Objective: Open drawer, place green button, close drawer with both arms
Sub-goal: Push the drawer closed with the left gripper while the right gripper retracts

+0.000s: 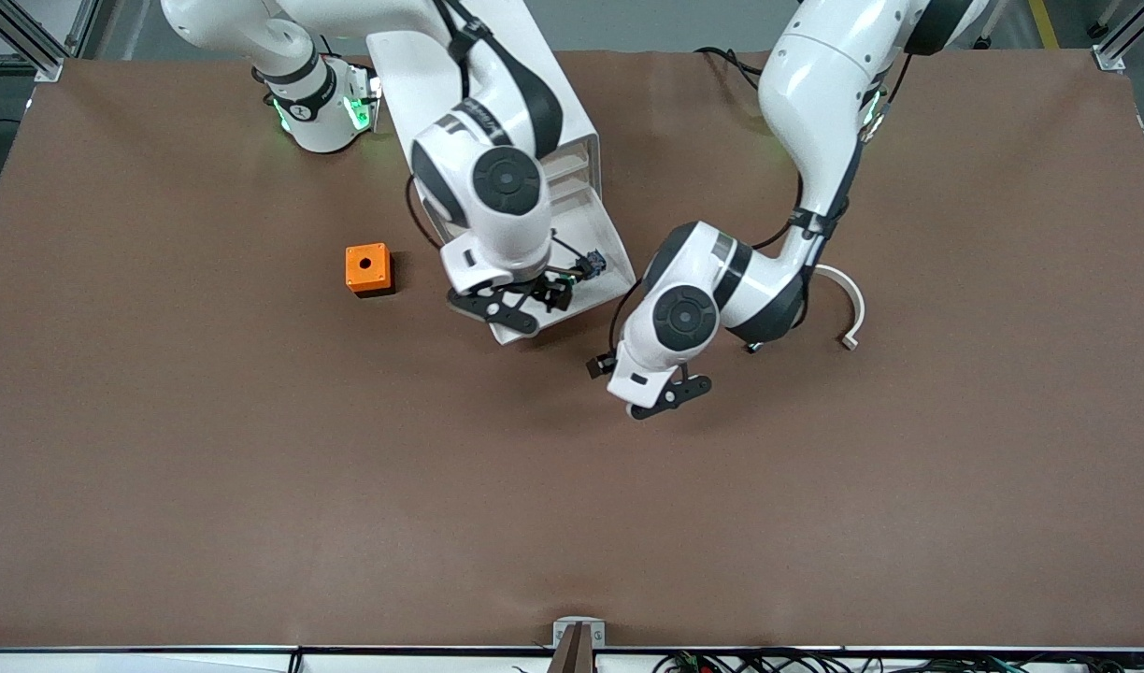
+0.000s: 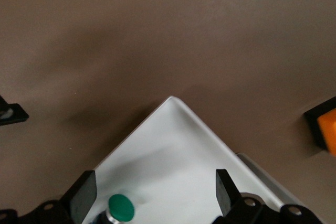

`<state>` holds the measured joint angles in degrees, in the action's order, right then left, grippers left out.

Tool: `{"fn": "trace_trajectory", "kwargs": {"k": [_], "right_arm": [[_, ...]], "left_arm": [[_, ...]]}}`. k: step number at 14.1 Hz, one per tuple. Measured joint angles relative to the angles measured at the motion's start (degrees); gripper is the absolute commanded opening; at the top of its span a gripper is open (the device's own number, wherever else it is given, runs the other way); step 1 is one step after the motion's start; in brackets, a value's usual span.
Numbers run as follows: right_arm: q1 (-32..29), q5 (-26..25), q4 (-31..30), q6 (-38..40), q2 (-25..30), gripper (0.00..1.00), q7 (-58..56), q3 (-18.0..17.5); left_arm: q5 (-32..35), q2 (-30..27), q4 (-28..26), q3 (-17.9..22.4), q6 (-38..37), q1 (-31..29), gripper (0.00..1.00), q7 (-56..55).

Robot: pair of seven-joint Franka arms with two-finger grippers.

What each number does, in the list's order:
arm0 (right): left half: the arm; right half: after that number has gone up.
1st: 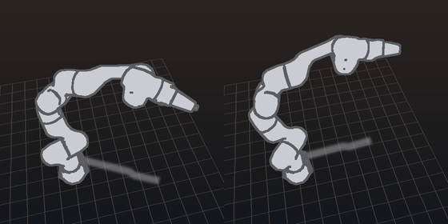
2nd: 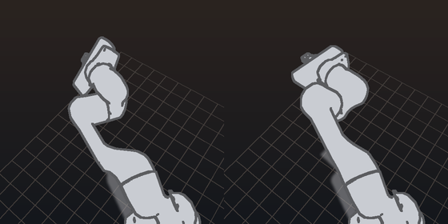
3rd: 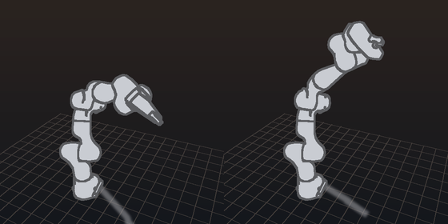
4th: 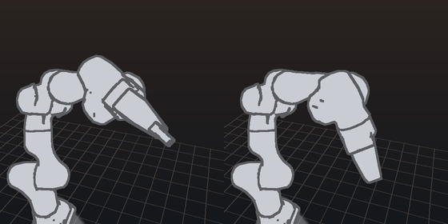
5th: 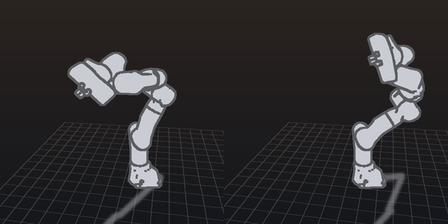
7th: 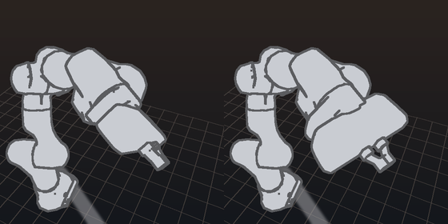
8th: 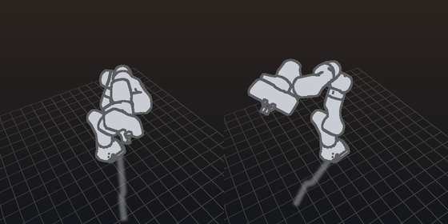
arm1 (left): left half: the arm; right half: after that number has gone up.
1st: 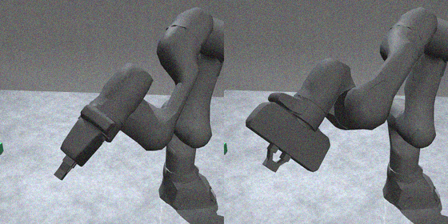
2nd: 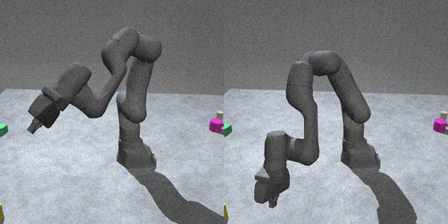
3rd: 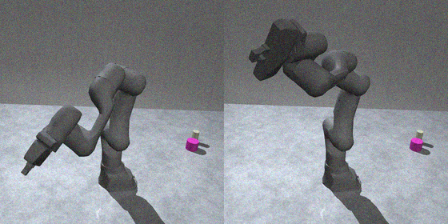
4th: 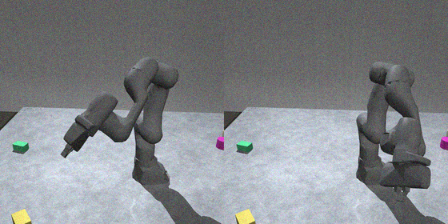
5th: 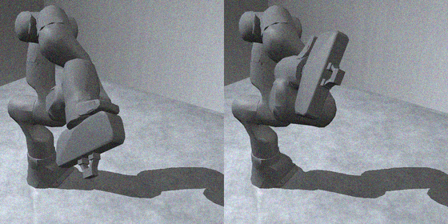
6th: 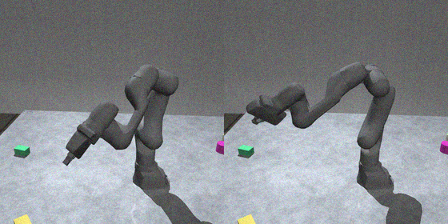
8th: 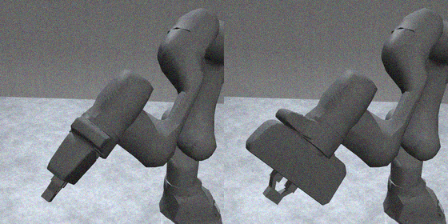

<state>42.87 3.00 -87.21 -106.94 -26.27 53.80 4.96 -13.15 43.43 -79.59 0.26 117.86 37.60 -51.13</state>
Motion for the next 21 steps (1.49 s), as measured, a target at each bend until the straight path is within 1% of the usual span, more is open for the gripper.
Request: {"fn": "trace_trajectory", "kwargs": {"k": [4, 8, 11, 13, 16, 18, 21], "right_arm": [[-10.5, -0.1, 0.5, 6.4, 5.1, 1.00, -21.3, 0.3], [-21.8, -0.1, 1.4, 12.9, 8.6, 1.00, -39.9, 0.3], [-29.9, -0.2, 3.7, 19.7, 10.7, 1.00, -51.7, 0.4], [-34.8, -0.2, 5.0, 23.3, 12.6, 1.00, -57.3, 0.4], [-39.9, -0.1, 5.4, 26.3, 15.6, 1.00, -63.1, 0.4], [-41.9, -1.3, 5.4, 27.6, 16.9, 1.00, -66.3, 0.4], [-42.6, -4.3, 5.4, 28.6, 17.2, 1.00, -67.6, 0.3]], "left_arm": [[0.0, 2.0, -0.2, -0.6, 1.3, 3.8, 1.00, -0.2], [0.0, 2.1, -1.5, -4.4, 1.3, 3.9, 1.00, -1.5], [0.0, 2.1, -1.9, -7.9, 1.3, 3.9, 1.00, -5.9], [-0.2, 2.1, -2.0, -10.2, 1.3, 3.9, 1.00, -9.5], [-1.1, 2.0, -2.0, -13.4, 1.3, 3.9, 1.00, -14.1], [-1.3, 2.0, -2.1, -15.3, 1.2, 4.0, 1.00, -16.7], [-1.5, 2.0, -2.2, -17.4, 1.2, 4.0, 1.00, -19.2]]}}
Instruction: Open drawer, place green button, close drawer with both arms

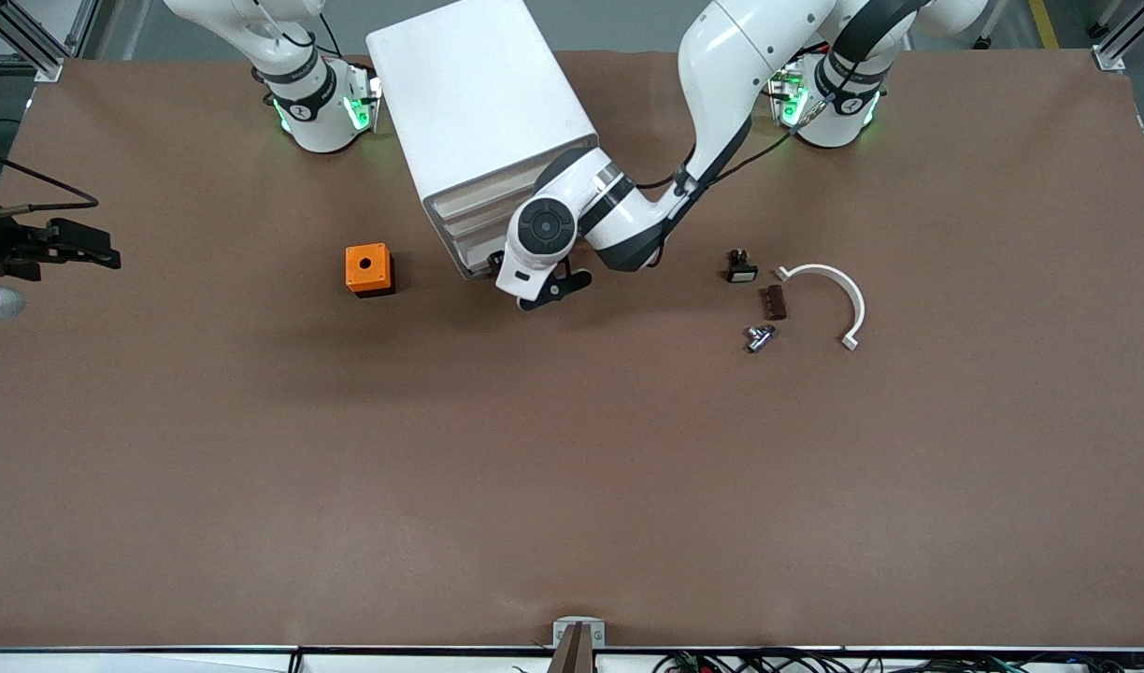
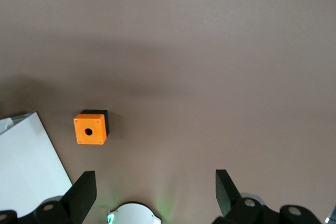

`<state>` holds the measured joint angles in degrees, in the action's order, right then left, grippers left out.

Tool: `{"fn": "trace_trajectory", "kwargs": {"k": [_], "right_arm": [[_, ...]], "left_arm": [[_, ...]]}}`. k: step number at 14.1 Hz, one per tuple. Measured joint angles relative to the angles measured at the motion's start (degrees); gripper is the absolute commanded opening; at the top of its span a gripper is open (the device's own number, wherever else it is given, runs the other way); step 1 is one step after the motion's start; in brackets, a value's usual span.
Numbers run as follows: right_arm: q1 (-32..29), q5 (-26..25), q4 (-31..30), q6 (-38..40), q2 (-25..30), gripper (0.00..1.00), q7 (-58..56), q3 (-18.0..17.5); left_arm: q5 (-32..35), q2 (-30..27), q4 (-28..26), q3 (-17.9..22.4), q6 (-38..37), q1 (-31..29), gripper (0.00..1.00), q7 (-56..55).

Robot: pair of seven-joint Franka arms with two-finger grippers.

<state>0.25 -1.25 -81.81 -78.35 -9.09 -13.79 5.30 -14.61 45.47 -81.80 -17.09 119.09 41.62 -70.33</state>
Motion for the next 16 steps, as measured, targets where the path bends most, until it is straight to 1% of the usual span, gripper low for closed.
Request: {"fn": "trace_trajectory", "kwargs": {"k": [3, 7, 9, 10, 12, 14, 16], "right_arm": [[0.0, -0.1, -0.1, 0.6, 0.0, 1.00, 0.4, 0.0], [0.0, -0.1, -0.1, 0.6, 0.0, 1.00, 2.2, -0.3], [0.0, -0.1, 0.0, 0.6, 0.0, 1.00, 2.3, -0.3], [0.0, -0.1, 0.6, 0.5, 0.0, 1.00, 2.3, -0.3], [0.0, -0.1, 2.7, 0.5, 0.0, 1.00, 2.3, -0.2], [0.0, -0.1, 4.4, 1.0, 0.1, 1.00, 2.3, -0.2], [0.0, -0.1, 5.1, 4.1, 0.5, 1.00, 2.3, -0.4]], "left_arm": [[-1.2, 0.0, -0.1, -0.9, 0.0, 0.3, 1.00, -1.0], [-1.6, 0.0, -0.1, -0.9, 0.0, 0.3, 1.00, -1.3], [-1.6, -0.1, 0.0, -0.3, 0.1, -0.8, 1.00, -1.5], [-1.5, -0.3, 0.1, 0.1, 0.2, -2.3, 1.00, -1.5], [0.3, -1.2, 0.5, 0.3, 0.2, -7.5, 1.00, -1.5], [4.0, -2.8, 0.6, 0.3, -0.2, -13.6, 1.00, -1.2], [7.7, -4.9, 0.7, 0.3, -1.1, -18.8, 1.00, -1.2]]}}
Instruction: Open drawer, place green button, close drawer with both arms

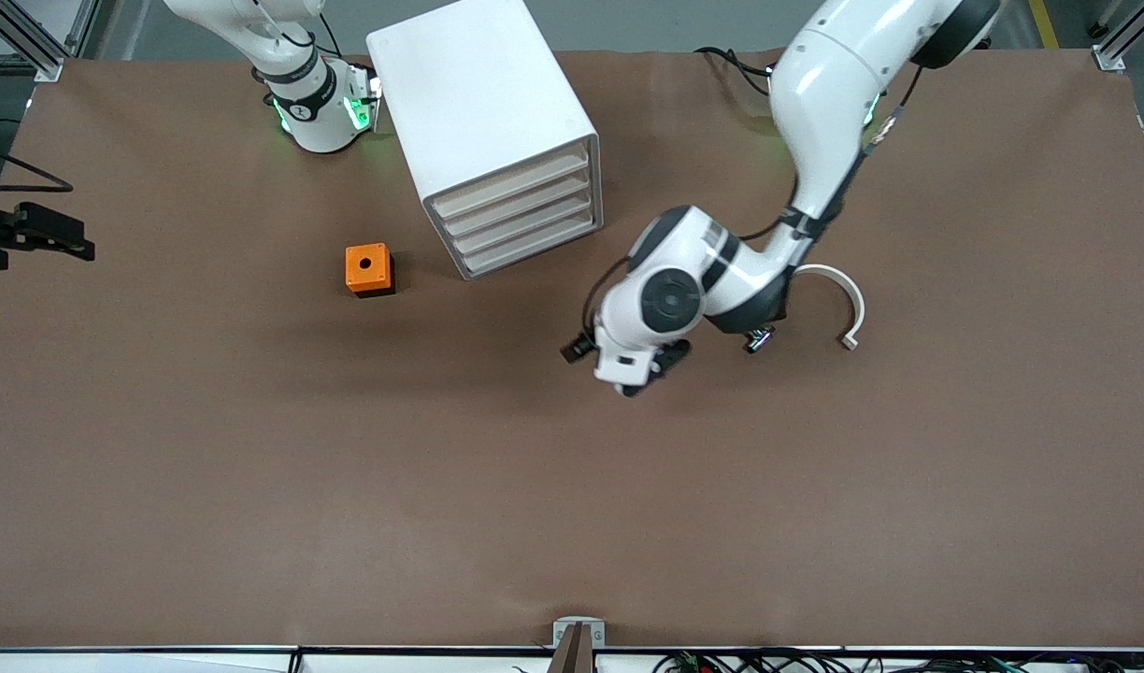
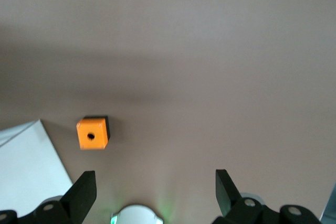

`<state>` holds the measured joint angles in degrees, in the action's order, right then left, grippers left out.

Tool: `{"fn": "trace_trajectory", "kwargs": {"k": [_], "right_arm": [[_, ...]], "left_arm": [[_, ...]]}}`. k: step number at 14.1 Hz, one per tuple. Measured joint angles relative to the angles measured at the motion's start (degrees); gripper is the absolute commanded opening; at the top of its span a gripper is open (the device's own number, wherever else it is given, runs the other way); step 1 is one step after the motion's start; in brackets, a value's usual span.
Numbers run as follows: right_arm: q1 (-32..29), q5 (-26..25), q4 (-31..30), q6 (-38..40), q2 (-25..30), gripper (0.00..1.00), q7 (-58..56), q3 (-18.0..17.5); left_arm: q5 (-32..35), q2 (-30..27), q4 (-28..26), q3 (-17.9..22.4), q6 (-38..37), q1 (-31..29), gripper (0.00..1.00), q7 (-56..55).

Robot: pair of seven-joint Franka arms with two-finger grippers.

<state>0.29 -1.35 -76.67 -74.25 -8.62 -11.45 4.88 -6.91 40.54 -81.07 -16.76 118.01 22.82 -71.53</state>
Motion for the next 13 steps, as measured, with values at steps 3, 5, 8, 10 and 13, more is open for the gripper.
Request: {"fn": "trace_trajectory", "kwargs": {"k": [3, 5, 8, 10, 13], "right_arm": [[0.0, 0.0, 0.1, 1.9, 2.3, 1.00, 0.1, -0.1], [0.0, 0.0, -0.5, 1.6, 4.2, 1.00, 0.1, -0.1], [0.0, 0.0, -5.4, -3.2, 8.3, 1.00, 0.1, -0.1], [0.0, 0.1, -9.0, -5.1, 10.9, 1.00, 1.7, -0.1], [0.0, 1.3, -11.0, -5.9, 12.7, 1.00, 5.6, -0.2]], "left_arm": [[3.6, -4.2, 0.1, 0.0, -4.3, -7.0, 1.00, 0.2], [7.5, -7.5, 0.2, -0.1, -8.3, -11.2, 1.00, 1.6], [10.4, -11.8, 0.1, -0.1, -12.4, -16.2, 1.00, 9.9], [10.5, -13.9, 0.1, -0.1, -14.2, -18.8, 1.00, 15.6], [10.7, -17.5, 0.2, -0.1, -17.6, -22.5, 1.00, 25.5]]}}
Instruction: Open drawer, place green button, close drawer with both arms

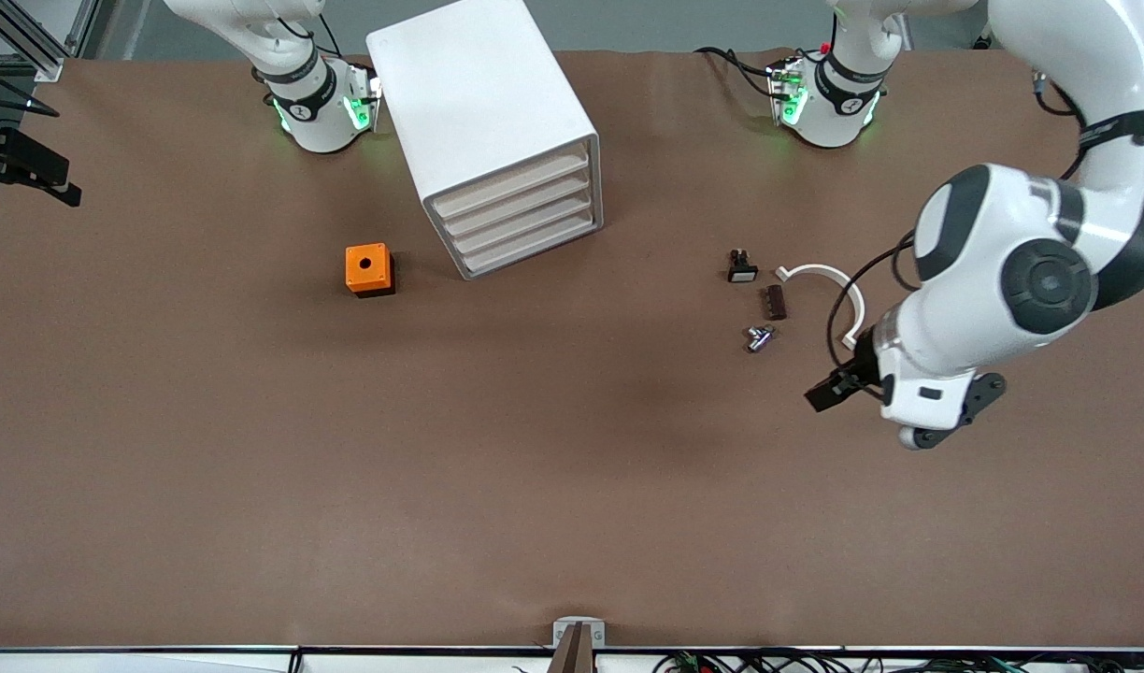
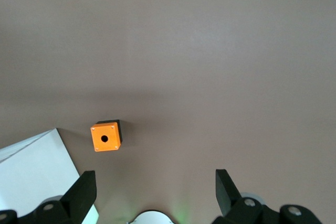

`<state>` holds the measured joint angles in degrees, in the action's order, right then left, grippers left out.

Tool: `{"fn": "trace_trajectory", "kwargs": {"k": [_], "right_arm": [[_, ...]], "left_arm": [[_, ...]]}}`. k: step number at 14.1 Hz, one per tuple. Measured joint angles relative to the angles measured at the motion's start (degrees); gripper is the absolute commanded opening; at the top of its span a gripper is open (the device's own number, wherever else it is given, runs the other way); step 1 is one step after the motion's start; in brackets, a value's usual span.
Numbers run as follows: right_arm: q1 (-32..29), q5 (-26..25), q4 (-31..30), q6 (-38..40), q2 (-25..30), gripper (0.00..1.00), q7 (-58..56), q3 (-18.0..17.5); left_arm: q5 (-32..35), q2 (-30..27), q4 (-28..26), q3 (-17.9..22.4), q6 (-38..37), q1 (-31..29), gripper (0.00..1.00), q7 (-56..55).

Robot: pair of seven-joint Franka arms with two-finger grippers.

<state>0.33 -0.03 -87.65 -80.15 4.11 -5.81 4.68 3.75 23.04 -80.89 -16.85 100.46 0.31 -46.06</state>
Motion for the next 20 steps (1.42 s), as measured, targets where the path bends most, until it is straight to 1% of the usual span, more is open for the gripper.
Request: {"fn": "trace_trajectory", "kwargs": {"k": [2, 6, 9, 11, 15, 17, 20], "right_arm": [[0.0, 1.0, -0.2, -0.1, 0.3, 1.00, 0.6, 0.2], [-0.1, 1.3, -0.4, -0.1, 1.2, 1.00, -1.9, 0.4], [-0.8, 1.3, -0.5, 0.0, 1.6, 1.00, -4.2, 0.5], [-1.1, 1.3, -0.6, 0.0, 1.7, 1.00, -4.2, 0.5], [-2.2, 1.3, -1.4, 0.0, 2.5, 1.00, -2.6, 0.6], [-2.2, 1.3, -2.1, -0.1, 3.1, 1.00, -1.6, 0.4], [-2.2, 1.3, -2.2, -0.1, 3.2, 1.00, -1.4, -0.4]], "left_arm": [[0.0, -3.4, 0.0, 0.3, -2.5, -2.3, 1.00, 7.5], [0.0, -11.5, -0.1, 4.8, -9.3, -2.7, 1.00, 20.6], [0.0, -17.3, -2.4, 7.4, -12.3, -2.7, 1.00, 28.4], [-0.5, -20.7, -5.2, 8.3, -12.3, -2.7, 1.00, 30.3], [-2.4, -26.5, -10.9, 9.5, -12.3, -2.7, 1.00, 30.8], [-2.6, -27.8, -12.0, 9.6, -12.2, -2.7, 1.00, 33.1], [-2.7, -27.9, -12.8, 9.6, -12.3, -2.7, 1.00, 36.1]]}}
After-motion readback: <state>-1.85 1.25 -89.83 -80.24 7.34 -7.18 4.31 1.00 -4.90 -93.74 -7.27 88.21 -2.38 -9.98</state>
